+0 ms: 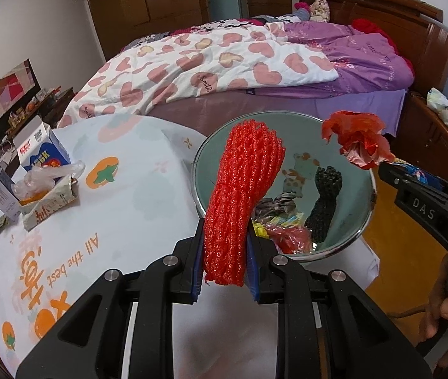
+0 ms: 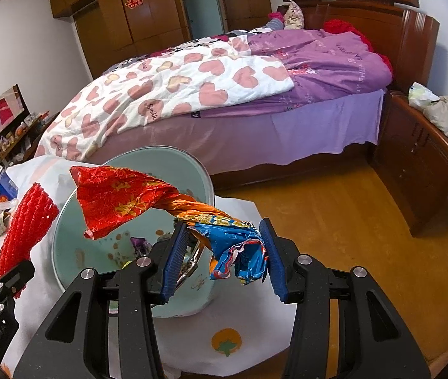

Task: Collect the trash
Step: 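Carry candy wrapper and red mesh sleeve over the wastebasket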

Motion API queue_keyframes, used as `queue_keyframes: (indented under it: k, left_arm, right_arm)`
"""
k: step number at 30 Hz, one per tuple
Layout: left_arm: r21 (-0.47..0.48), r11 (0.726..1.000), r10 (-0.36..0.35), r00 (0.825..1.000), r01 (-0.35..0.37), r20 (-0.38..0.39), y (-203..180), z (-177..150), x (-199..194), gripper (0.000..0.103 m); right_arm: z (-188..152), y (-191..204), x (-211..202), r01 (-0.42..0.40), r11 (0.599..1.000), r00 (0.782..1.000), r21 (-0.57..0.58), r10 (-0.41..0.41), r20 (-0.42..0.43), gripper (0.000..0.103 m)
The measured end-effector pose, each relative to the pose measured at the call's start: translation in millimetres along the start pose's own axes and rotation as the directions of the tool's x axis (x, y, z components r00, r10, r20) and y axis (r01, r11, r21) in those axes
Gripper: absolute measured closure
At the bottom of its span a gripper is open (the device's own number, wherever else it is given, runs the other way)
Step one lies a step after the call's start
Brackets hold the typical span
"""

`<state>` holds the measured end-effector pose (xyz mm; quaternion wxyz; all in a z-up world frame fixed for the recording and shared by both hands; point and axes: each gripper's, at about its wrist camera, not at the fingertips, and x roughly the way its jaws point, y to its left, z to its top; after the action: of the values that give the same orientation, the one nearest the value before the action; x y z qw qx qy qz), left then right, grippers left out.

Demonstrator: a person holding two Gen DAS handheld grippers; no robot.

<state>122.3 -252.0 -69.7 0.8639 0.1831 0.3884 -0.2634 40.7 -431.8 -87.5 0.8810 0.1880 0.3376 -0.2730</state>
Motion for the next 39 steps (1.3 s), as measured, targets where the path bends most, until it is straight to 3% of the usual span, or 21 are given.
queue_keyframes:
  k: [19,39]
  left_arm:
    - [-0.011,0.999,-0.033,0.999,0.032,-0.042,-13.7,12.5,24.7,0.080]
    - [-0.017,1.000,-0.018,0.997,0.017,-0.075,-25.3,21.5,46.9,0.080]
  right_arm:
    - [12.6,7.0,16.7,0.003,1.000,1.000,-0.029,-0.004,-0.003,0.056]
    - [22.3,11.4,32.7,0.026,0.998,1.000,-0.058,-0.026,0.001,0.056]
